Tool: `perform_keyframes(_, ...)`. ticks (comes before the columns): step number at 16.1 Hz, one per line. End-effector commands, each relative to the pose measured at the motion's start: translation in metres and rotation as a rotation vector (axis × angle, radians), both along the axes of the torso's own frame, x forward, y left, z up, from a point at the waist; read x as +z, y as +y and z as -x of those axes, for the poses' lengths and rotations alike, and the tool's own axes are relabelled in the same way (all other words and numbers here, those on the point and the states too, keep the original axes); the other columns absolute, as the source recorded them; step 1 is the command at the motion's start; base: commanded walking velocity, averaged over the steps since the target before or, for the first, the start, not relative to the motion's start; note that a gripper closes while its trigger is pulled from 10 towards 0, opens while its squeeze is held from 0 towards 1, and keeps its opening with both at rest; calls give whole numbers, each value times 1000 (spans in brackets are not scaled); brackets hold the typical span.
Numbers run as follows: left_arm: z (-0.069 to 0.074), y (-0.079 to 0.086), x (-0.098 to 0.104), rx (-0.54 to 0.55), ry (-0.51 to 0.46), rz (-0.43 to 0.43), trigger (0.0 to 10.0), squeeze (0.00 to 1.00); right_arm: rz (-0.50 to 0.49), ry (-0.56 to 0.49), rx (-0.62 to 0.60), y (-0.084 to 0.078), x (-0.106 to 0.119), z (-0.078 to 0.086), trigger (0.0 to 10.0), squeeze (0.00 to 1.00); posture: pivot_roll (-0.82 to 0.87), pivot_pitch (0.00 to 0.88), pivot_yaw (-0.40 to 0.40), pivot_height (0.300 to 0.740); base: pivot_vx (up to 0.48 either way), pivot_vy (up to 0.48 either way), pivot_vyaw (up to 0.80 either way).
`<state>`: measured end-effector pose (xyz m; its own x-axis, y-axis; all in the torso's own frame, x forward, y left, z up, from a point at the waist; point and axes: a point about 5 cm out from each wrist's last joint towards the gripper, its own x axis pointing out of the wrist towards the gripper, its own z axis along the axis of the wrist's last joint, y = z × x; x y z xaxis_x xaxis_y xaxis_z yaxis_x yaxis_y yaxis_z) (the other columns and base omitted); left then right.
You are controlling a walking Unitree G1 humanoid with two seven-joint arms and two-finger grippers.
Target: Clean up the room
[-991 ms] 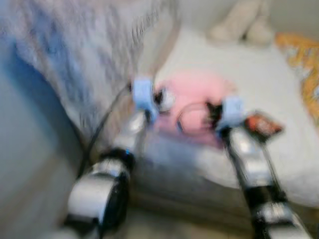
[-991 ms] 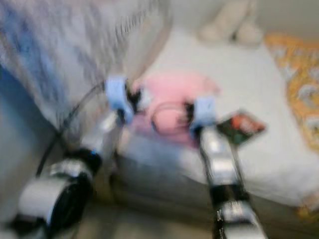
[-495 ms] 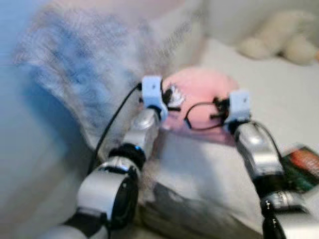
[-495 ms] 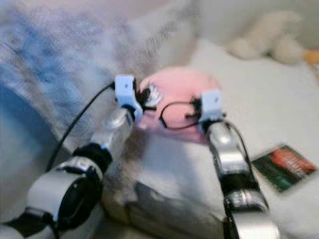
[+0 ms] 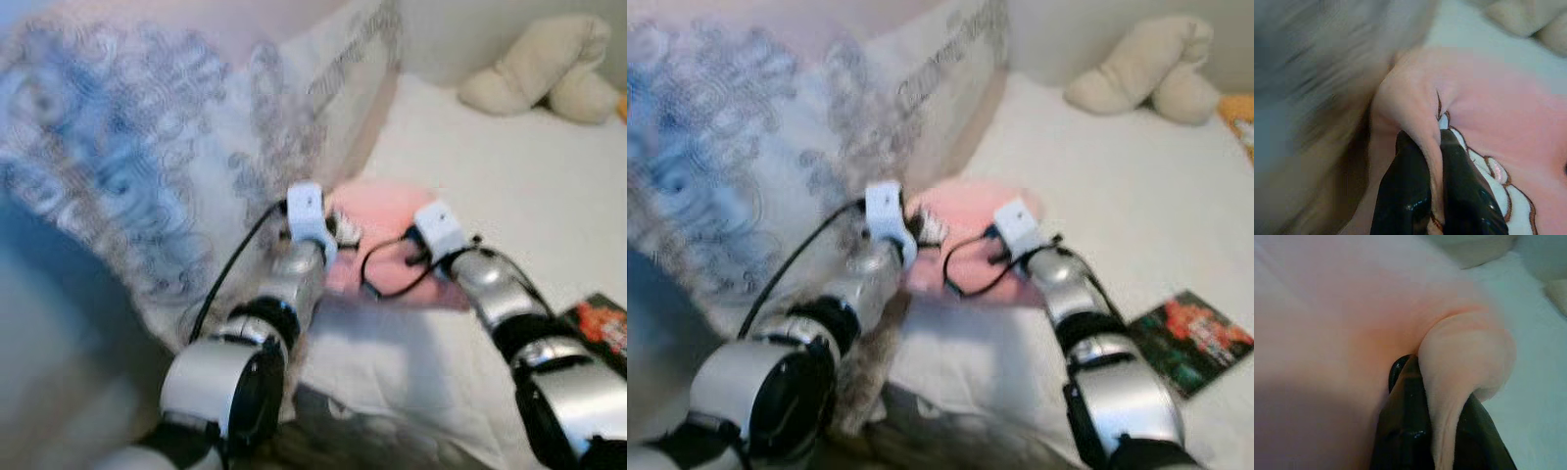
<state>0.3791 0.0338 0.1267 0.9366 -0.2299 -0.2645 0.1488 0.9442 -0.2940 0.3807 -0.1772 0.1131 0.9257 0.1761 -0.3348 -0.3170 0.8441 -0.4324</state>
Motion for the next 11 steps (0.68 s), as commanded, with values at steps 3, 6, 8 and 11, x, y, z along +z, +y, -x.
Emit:
perform_keyframes(3, 14, -24, -12, -15, 3, -65, 10000, 0, -34, 86, -138, -22, -23, 12, 10000, 0, 9, 18, 14, 740, 0, 0, 0)
perform_keyframes(6, 8, -18, -4, -24, -28, -76, 10000, 0, -125, 101, -193, -22, -28, 14, 10000, 0, 8, 11, 20, 740, 0, 0, 0)
perform_keyframes(8, 9, -15, -8, -63, -25, -148, 10000, 0, -380, 130, -337, -29, -31, 17, 10000, 0, 10, 0, 26, 740, 0, 0, 0)
perform_keyframes(11, 11, -10, -17, -81, 15, -180, 10000, 0, -434, 141, -416, -34, -37, 21, 10000, 0, 4, 0, 34, 740, 0, 0, 0)
